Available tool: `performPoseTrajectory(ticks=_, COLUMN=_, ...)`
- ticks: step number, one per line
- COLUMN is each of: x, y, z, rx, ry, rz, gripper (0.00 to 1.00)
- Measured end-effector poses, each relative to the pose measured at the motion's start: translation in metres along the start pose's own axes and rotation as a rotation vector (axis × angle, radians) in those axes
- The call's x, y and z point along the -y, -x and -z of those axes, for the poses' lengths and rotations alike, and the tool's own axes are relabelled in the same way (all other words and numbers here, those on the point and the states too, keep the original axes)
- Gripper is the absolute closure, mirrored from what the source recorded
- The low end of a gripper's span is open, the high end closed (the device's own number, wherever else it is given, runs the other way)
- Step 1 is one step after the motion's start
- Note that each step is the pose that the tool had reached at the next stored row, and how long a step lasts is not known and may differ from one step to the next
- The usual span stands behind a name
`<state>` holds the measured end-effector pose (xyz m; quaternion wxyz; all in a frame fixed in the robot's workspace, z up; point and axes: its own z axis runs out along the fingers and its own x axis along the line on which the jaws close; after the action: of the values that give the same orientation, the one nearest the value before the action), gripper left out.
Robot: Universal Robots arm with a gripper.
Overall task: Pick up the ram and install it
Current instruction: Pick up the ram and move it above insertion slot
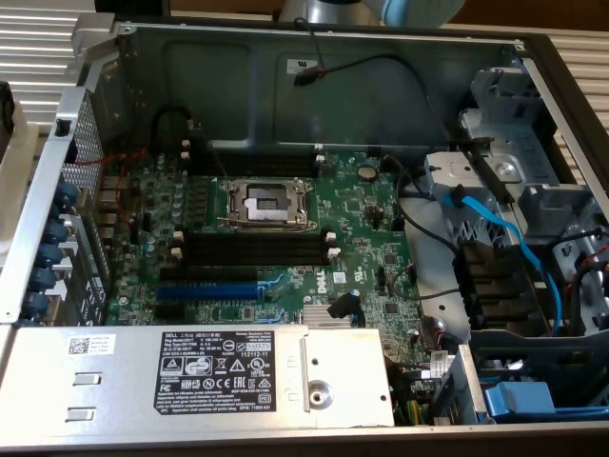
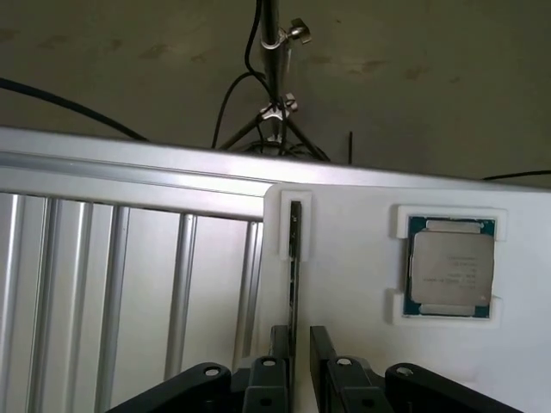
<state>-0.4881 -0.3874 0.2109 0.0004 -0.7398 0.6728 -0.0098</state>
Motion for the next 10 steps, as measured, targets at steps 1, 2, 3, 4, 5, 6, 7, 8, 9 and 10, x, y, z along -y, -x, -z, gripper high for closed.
performPoseTrajectory(ticks=1, x=0.0003, y=0.0, z=-0.0004, rx=-0.0002, ry=0.0002, rz=-0.001, gripper=0.75)
performPoseTrajectory(ticks=2, x=0.0004, y=0.0, z=-0.0008, rx=-0.0003, ry=0.0002, rz=-0.001, gripper=0.75)
performPoseTrajectory(ticks=3, x=0.0008, y=-0.0001, z=-0.0011, rx=-0.0004, ry=0.0004, rz=-0.002, gripper=0.75)
performPoseTrajectory(ticks=4, x=0.0007, y=-0.0003, z=-0.0015, rx=-0.0004, ry=0.0009, rz=-0.002, gripper=0.75)
performPoseTrajectory(ticks=5, x=0.0007, y=-0.0003, z=-0.0018, rx=-0.0005, ry=0.0015, rz=-0.002, gripper=0.75)
performPoseTrajectory(ticks=6, x=0.0008, y=-0.0003, z=-0.0022, rx=-0.0007, ry=0.0021, rz=-0.002, gripper=0.75)
performPoseTrajectory(ticks=7, x=0.0008, y=-0.0003, z=-0.0028, rx=-0.001, ry=0.0027, rz=-0.003, gripper=0.75)
performPoseTrajectory(ticks=8, x=0.0008, y=-0.0003, z=-0.0031, rx=-0.0013, ry=0.0036, rz=-0.003, gripper=0.75)
performPoseTrajectory(ticks=9, x=0.0008, y=-0.0004, z=-0.0033, rx=-0.0015, ry=0.0043, rz=-0.003, gripper=0.75)
performPoseTrajectory(ticks=10, x=0.0009, y=-0.0008, z=-0.0036, rx=-0.0014, ry=0.0052, rz=-0.003, gripper=0.75)
